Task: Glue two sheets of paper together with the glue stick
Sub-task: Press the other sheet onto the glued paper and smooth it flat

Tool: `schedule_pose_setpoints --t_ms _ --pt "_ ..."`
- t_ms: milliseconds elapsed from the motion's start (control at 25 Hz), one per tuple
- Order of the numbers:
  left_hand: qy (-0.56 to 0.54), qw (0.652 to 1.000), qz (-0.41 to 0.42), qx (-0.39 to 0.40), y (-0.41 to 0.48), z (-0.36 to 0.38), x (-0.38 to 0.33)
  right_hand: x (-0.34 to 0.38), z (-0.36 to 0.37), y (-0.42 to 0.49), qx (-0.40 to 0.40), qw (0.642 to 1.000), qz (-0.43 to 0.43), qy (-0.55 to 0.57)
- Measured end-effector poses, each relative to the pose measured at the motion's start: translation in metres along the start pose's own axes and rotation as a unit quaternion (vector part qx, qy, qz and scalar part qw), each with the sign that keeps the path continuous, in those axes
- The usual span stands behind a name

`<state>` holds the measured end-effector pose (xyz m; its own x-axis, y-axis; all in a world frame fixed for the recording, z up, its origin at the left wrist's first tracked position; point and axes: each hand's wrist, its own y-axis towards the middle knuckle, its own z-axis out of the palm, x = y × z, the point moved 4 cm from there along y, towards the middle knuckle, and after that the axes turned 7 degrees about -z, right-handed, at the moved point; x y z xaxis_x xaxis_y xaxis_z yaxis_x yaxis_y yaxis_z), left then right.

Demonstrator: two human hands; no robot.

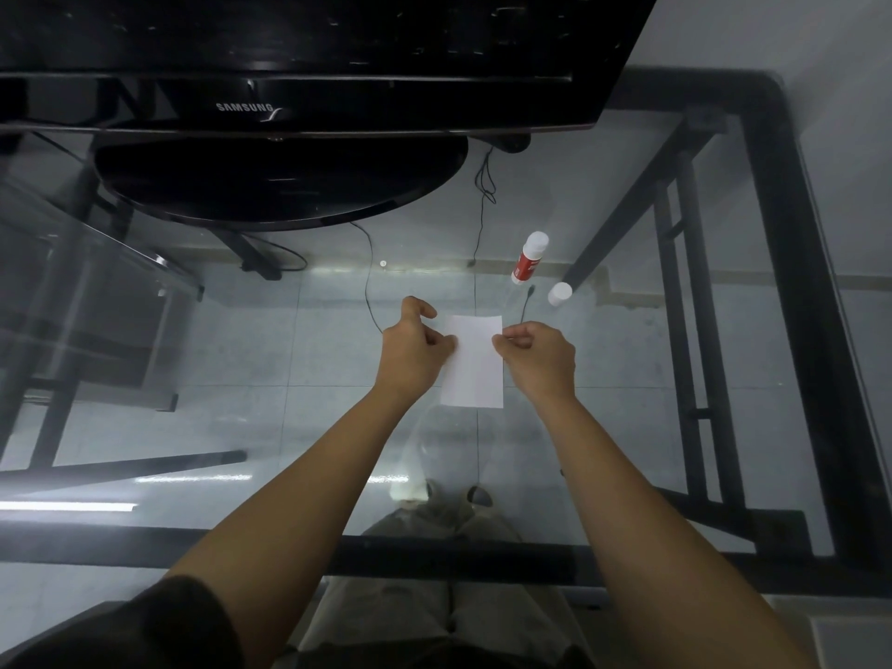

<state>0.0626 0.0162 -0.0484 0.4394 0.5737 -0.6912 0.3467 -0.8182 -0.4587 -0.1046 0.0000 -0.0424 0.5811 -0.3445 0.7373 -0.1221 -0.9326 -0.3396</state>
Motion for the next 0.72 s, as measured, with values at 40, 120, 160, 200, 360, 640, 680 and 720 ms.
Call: schedule_pose_setpoints --t_ms 40,120,160,200,360,640,680,720 --pt "0.001 1.0 -0.005 0.002 0.001 0.0 -0.001 0.0 0.0 0.0 -0.002 1.0 0.0 0.002" --pt "0.005 1.0 -0.016 0.006 0.001 0.0 -0.002 0.0 -0.001 0.0 -0.004 1.0 -0.002 0.003" --pt "0.007 1.0 -0.021 0.008 0.002 0.0 -0.003 0.001 -0.001 0.0 -0.005 1.0 -0.004 -0.001" --pt "0.008 1.0 -0.025 0.01 0.002 0.0 -0.004 0.001 -0.001 0.0 -0.006 1.0 -0.006 -0.005" --pt "0.016 0.999 -0.043 0.008 0.0 0.0 -0.01 0.004 -0.001 -0.001 -0.017 0.999 -0.017 -0.022" --pt "0.036 0.997 -0.073 0.009 -0.002 0.0 -0.018 0.012 0.001 -0.005 -0.055 0.983 -0.109 -0.134" --pt "0.035 0.997 -0.075 0.01 -0.002 0.0 -0.019 0.013 0.0 -0.007 -0.048 0.97 -0.166 -0.169" --pt "0.035 0.996 -0.076 0.011 -0.002 0.0 -0.019 0.013 0.0 -0.008 -0.025 0.951 -0.228 -0.209"
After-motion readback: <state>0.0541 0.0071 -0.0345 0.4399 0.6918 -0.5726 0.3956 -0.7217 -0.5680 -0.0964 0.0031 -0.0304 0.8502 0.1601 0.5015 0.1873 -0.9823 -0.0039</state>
